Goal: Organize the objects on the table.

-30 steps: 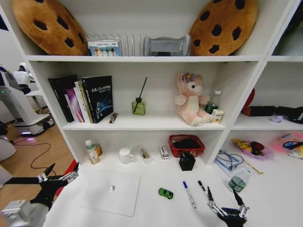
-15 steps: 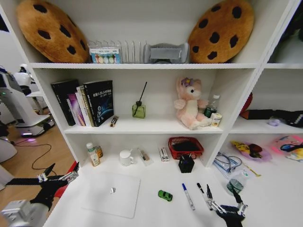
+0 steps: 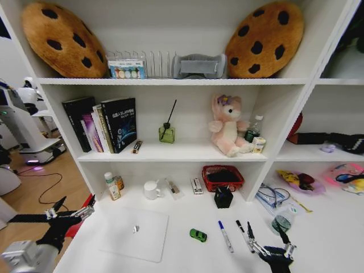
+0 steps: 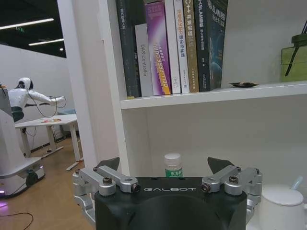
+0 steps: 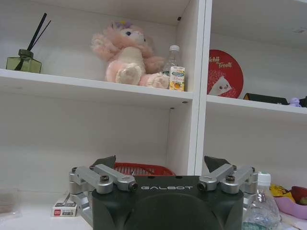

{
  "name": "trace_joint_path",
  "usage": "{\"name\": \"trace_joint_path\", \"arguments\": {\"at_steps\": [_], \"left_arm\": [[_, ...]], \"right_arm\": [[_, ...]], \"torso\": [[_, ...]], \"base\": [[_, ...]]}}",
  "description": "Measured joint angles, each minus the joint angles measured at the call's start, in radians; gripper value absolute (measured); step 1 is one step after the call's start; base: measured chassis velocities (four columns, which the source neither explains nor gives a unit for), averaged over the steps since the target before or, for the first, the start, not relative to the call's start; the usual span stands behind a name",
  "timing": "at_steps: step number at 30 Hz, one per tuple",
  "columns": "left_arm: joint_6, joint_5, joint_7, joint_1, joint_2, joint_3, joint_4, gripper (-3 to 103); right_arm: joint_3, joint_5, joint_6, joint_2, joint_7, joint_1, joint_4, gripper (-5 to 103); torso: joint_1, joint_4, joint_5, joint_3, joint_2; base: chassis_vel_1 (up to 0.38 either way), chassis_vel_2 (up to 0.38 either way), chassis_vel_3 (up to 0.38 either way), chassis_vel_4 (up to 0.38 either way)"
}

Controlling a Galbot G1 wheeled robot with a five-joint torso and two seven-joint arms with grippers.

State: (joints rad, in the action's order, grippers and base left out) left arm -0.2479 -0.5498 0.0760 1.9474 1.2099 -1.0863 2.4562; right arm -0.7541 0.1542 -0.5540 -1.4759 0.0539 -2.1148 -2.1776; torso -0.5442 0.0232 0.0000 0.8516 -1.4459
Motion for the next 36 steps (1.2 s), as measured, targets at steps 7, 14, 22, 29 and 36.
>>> {"name": "trace_joint_path", "arguments": {"at_steps": [7,14,22,29,36], "left_arm": [[0.000,0.000,0.000,0.000,0.000,0.000,0.000,100],[0.000,0.000,0.000,0.000,0.000,0.000,0.000,100],[0.000,0.000,0.000,0.000,0.000,0.000,0.000,100],[0.000,0.000,0.000,0.000,0.000,0.000,0.000,100],[0.000,0.000,0.000,0.000,0.000,0.000,0.000,100]], "right_arm": [[-0.003,-0.014,-0.004,0.005,-0.002,0.005,0.011,100],[-0.006,-0.003,0.170,0.083,-0.043,0.051,0.006,100],[0.033,0.006,0.419,0.245,-0.029,0.281,0.002,100],[0.047,0.218,0.419,0.492,-0.416,0.392,0.110,100],[0.120,0.260,0.402,0.564,-0.587,0.540,0.273,100]], "torso": [[0.002,-0.0001,-0.0003,-0.001,0.002],[0.004,0.0002,-0.0005,-0.003,0.002],[0.002,-0.0002,0.0002,-0.002,0.005],[0.003,-0.0001,0.0000,-0.003,0.005],[0.003,0.0001,0.0001,-0.003,0.006]], "base": [[0.139,-0.156,-0.137,0.153],[0.118,-0.089,-0.122,0.123],[-0.021,0.028,0.036,-0.024],[-0.006,0.008,0.005,-0.005],[0.000,0.000,0.000,0.000]]}}
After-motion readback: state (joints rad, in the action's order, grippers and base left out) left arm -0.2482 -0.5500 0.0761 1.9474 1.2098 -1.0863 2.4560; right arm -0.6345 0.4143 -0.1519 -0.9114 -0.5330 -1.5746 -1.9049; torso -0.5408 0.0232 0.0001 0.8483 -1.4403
